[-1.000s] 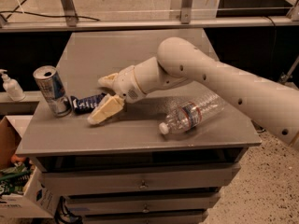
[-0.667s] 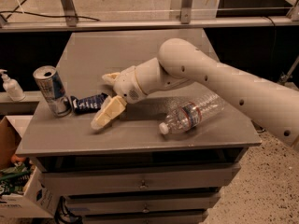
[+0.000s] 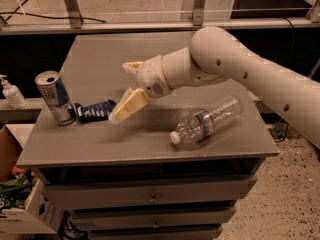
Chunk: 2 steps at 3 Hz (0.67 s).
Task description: Move rxbar blueberry near redbull can
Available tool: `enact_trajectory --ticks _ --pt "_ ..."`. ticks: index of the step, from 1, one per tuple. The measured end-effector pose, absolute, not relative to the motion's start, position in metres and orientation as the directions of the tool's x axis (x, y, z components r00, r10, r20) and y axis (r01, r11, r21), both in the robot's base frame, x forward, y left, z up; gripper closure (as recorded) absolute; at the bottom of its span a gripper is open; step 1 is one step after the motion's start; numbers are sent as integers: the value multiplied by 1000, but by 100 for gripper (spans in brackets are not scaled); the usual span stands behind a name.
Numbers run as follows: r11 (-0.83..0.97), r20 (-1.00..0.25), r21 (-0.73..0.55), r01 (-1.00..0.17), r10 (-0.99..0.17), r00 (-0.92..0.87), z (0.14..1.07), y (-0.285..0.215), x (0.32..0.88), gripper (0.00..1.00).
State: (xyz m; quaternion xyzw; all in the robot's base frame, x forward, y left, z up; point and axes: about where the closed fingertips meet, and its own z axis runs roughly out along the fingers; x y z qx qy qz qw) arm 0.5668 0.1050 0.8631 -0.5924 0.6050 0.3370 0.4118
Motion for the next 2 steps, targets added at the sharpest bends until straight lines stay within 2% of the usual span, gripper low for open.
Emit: enact_trajectory --ticks 2 --pt "200 -899 -224 -954 -420 123 928 52 617 0"
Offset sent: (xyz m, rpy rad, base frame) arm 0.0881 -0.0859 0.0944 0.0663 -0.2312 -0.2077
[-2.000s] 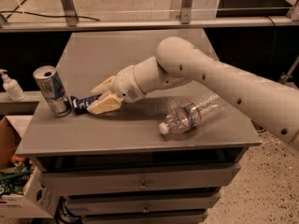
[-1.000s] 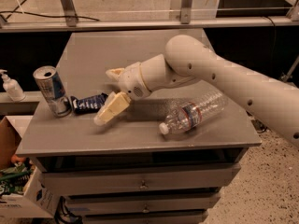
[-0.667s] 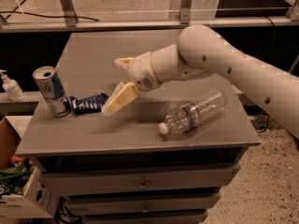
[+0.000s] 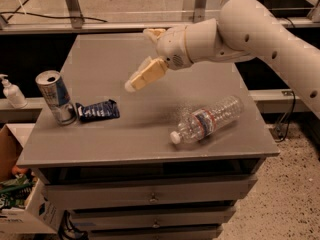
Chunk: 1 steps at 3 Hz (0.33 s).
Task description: Move rxbar blueberry near redbull can
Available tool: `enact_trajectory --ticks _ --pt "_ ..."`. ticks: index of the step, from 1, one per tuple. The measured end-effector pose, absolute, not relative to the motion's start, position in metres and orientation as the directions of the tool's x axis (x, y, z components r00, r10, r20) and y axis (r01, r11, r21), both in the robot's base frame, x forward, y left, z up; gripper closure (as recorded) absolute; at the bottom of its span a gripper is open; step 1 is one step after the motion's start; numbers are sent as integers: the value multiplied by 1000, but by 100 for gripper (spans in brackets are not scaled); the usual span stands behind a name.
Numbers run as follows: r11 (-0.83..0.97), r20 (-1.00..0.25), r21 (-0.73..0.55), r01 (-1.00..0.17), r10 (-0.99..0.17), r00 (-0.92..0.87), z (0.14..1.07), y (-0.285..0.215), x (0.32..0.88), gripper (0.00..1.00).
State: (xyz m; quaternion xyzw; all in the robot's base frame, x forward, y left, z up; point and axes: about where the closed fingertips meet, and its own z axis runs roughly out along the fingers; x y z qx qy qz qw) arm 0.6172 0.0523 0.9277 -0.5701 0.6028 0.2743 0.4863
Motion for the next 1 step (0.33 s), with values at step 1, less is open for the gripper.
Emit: enact_trajectory --ticks 1 --pt "200 -899 -224 -954 -420 123 928 52 617 0"
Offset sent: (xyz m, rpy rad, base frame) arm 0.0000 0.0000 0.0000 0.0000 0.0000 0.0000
